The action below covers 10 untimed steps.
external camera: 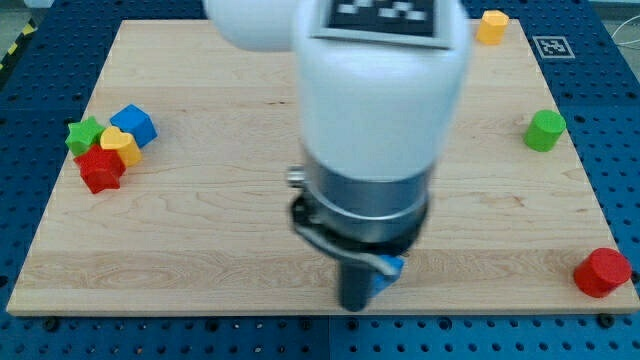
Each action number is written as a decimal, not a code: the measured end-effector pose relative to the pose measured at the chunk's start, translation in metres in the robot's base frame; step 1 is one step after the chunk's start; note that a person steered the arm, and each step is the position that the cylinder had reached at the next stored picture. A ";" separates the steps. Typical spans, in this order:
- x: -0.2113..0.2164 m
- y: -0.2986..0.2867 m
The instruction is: Push the blue triangle to the top center
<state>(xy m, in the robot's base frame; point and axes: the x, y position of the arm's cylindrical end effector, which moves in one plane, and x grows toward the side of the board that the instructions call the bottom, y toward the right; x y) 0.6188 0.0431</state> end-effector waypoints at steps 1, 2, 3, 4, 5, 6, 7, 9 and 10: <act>0.000 0.070; -0.028 0.120; -0.033 0.116; -0.003 0.128; 0.000 0.112; -0.001 0.050; -0.016 0.012; -0.021 0.013; -0.001 0.016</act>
<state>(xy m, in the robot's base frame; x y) 0.6180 0.0590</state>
